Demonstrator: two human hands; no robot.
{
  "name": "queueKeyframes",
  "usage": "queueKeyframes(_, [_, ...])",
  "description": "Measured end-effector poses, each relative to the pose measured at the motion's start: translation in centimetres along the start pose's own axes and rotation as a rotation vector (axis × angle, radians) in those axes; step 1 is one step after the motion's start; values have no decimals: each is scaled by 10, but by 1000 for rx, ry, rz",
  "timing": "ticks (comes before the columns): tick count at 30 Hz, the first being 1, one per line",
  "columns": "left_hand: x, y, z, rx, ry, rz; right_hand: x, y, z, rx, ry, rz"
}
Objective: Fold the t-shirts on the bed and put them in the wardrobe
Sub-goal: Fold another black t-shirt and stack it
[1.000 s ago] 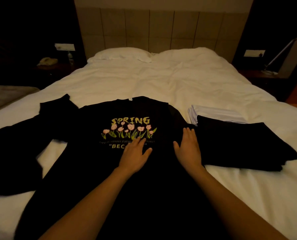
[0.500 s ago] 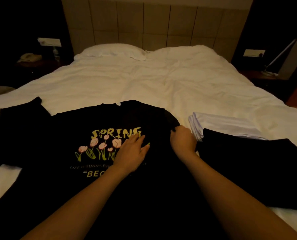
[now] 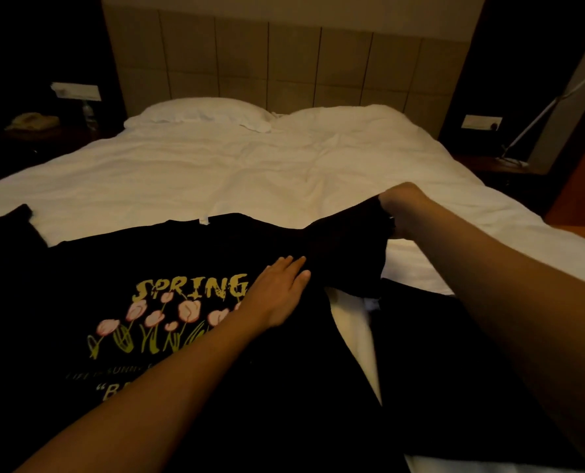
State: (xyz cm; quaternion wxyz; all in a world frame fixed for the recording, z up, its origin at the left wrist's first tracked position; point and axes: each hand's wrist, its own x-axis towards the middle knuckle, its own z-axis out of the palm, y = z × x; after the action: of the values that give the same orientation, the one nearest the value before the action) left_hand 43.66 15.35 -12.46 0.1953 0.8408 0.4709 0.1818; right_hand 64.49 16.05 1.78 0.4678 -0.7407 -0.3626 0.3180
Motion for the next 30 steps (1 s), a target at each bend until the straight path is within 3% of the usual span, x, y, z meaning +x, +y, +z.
queueKeyframes(3, [22,3,5,48,-39,9,24,16,-23,37,92,93])
queueKeyframes(10, [64,3,16,89,-42,-36,64,41,-47,223,151,1])
queueKeyframes(14, [73,-2,31,213,-117,-79,64,65,-35,187,-91,295])
queueKeyframes(17, [76,-4,38,298,-142,-77,64,81,-27,57,-221,397])
queueKeyframes(19, [78,-5,39,317,-144,-81,66,86,-21,-4,-161,362])
queueKeyframes(24, [84,-1,39,297,-128,-138,70,81,-20,4,149,-3])
queueKeyframes(30, [82,1,44,382,-164,-148,73,78,-21,-9,155,-35])
